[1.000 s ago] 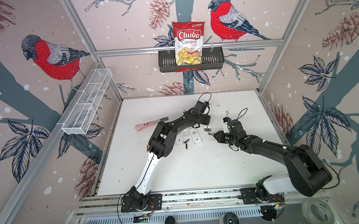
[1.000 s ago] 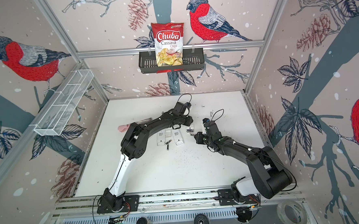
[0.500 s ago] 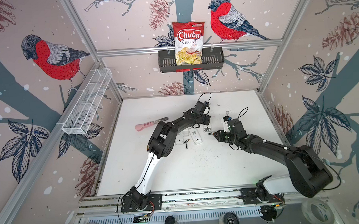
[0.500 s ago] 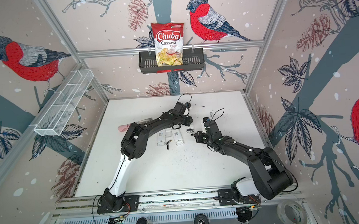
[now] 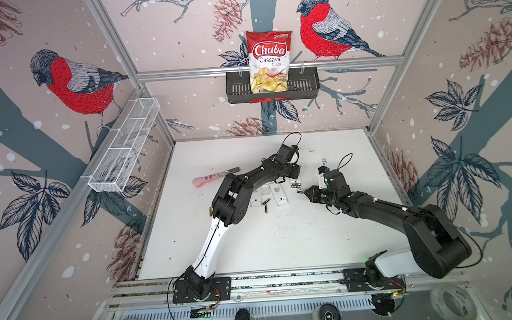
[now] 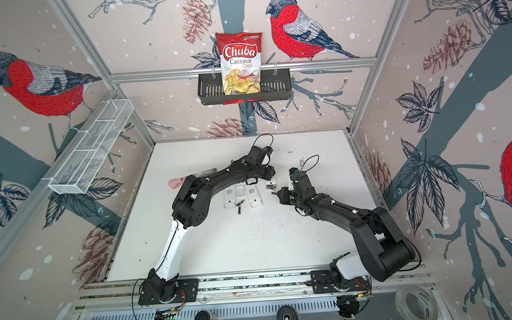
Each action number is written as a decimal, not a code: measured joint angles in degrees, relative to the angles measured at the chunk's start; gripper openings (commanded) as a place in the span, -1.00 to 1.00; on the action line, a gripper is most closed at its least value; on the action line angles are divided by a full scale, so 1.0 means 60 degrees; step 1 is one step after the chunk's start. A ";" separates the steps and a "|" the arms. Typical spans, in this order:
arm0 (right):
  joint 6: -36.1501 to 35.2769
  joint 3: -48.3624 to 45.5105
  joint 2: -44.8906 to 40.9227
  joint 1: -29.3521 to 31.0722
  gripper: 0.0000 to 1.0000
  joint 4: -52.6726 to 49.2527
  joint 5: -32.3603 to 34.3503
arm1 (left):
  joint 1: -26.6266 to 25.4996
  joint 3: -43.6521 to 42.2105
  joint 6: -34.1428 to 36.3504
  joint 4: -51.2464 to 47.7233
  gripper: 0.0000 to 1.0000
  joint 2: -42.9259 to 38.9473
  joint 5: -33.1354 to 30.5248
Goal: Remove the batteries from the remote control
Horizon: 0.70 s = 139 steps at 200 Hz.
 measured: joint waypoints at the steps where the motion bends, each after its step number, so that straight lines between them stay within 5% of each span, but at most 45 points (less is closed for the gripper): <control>1: 0.0000 0.0000 0.0004 0.0000 -1.00 0.0000 0.0000 | 0.0000 0.0000 0.0000 0.0000 -0.36 0.0000 0.0000; 139: 0.0164 -0.0597 0.0284 -0.0004 -1.00 0.1311 0.0102 | 0.0000 -0.0109 -0.0004 0.0124 -0.38 -0.0022 0.0015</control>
